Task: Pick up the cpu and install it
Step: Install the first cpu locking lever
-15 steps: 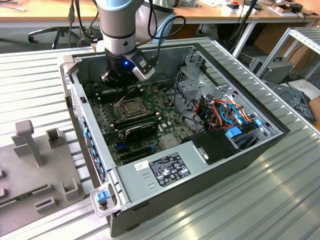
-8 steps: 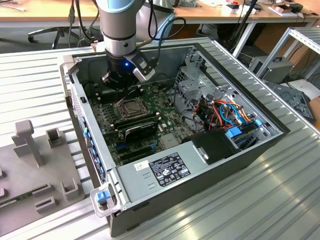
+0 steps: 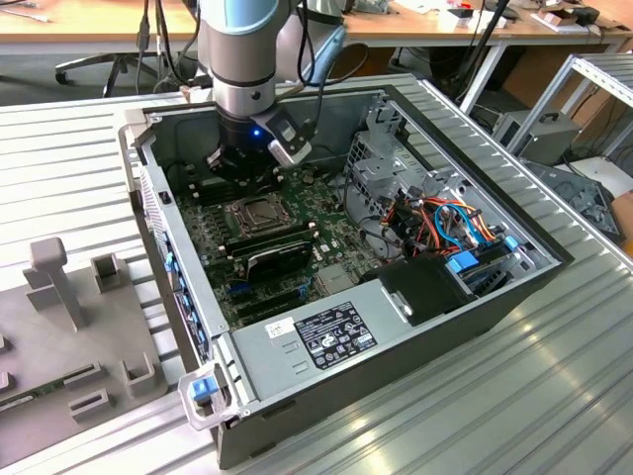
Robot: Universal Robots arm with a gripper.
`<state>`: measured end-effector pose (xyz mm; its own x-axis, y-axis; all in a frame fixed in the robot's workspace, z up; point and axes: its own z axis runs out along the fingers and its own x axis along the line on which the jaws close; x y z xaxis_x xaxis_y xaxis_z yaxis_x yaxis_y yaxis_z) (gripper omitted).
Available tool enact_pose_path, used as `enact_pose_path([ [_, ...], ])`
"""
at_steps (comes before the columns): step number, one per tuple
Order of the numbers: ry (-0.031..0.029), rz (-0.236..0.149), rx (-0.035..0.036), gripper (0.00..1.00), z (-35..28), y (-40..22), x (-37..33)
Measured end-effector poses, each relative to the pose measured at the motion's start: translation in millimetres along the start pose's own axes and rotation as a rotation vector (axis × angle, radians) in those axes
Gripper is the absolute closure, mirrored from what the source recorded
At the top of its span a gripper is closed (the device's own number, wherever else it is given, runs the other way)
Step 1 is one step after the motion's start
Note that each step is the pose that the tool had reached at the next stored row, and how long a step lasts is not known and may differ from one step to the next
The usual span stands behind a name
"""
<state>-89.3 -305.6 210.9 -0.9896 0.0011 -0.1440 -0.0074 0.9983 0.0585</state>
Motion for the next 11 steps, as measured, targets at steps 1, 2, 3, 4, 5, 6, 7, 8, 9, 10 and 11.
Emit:
enact_pose_path([
  [1, 0.0028, 0.0, 0.0004, 0.89, 0.7, 0.0, -1.8],
  [2, 0.0063, 0.0, 0.0011, 0.89, 1.3, -0.1, -3.9],
  [3, 0.0094, 0.0, 0.0013, 0.89, 1.8, -0.1, -5.9],
  [4, 0.015, 0.001, 0.0019, 0.89, 2.8, -0.2, -9.5],
  [5, 0.0204, 0.001, 0.0027, 0.89, 3.6, -0.2, -12.7],
  [6, 0.0248, 0.001, 0.0034, 0.89, 4.2, -0.2, -15.4],
  [7, 0.0271, 0.001, 0.0036, 0.89, 4.5, -0.2, -16.8],
  [8, 0.029, 0.001, 0.0037, 0.89, 4.8, -0.2, -18.0],
  [9, 0.0328, 0.001, 0.004, 0.89, 5.2, -0.3, -20.4],
  [10, 0.0354, 0.001, 0.0041, 0.89, 5.6, -0.3, -22.4],
  [11, 0.0364, 0.002, 0.0041, 0.89, 5.8, -0.3, -23.2],
])
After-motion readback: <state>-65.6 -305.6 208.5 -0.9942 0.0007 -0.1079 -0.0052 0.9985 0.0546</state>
